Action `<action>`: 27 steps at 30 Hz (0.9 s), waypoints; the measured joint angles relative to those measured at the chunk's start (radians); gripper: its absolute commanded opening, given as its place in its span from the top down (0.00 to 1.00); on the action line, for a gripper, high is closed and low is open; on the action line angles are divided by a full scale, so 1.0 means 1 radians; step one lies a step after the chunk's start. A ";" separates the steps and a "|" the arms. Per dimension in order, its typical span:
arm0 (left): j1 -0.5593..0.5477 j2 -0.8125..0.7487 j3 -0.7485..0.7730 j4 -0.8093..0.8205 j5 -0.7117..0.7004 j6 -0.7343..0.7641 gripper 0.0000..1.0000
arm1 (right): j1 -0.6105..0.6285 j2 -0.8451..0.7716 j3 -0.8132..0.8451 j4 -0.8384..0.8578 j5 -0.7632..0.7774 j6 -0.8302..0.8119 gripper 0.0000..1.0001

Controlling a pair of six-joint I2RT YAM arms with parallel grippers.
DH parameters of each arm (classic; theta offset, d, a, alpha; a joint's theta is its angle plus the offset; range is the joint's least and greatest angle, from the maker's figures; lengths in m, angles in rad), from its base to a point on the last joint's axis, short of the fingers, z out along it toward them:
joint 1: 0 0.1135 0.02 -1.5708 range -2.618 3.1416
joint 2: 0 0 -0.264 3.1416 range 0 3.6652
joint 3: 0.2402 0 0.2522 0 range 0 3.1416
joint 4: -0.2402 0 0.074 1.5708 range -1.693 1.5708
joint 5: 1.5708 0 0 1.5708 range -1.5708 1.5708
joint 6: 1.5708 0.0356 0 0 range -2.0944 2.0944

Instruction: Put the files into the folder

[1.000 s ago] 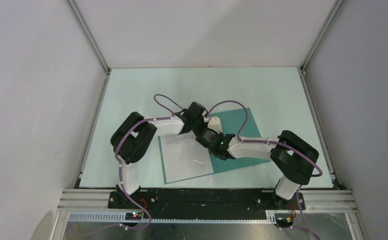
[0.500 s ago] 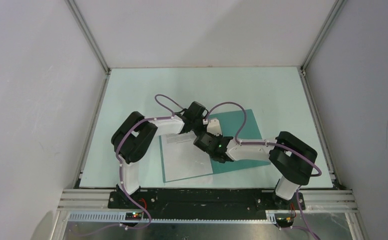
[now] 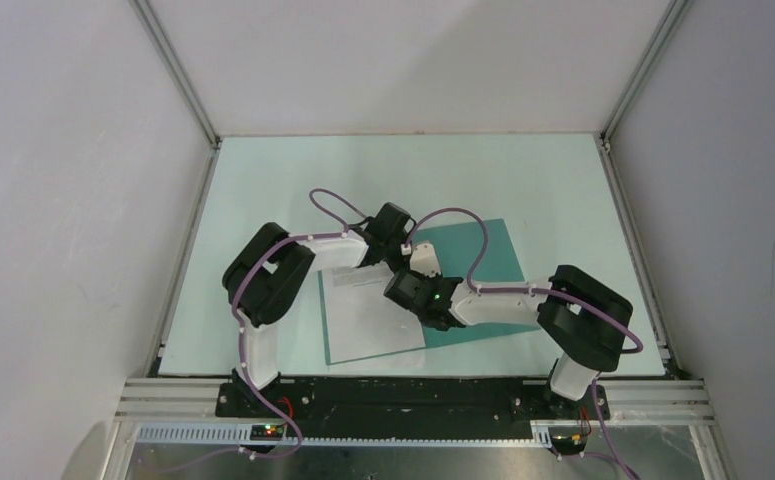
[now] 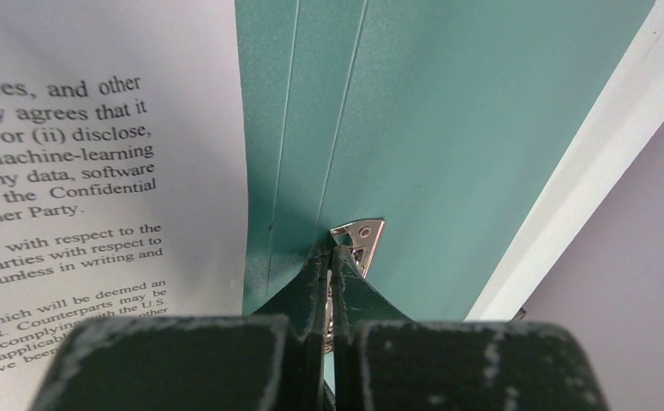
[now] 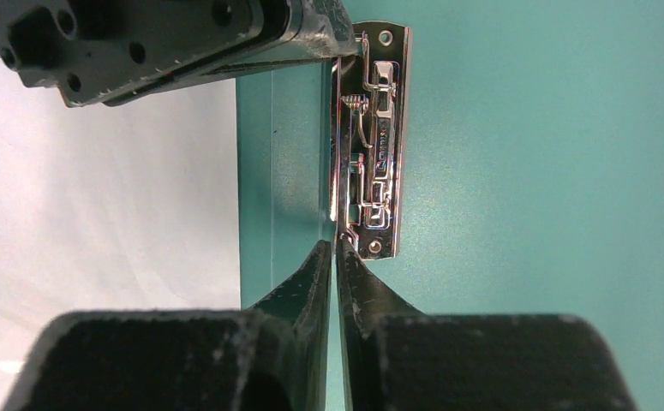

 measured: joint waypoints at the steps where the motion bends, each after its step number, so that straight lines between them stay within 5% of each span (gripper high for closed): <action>1: 0.000 0.001 0.000 0.000 0.001 0.000 1.00 | 0.000 0.000 0.000 -0.001 0.000 0.000 0.90; 27: 0.008 0.014 0.003 0.018 0.033 0.000 1.00 | -0.026 0.070 0.070 -0.129 0.029 0.076 0.93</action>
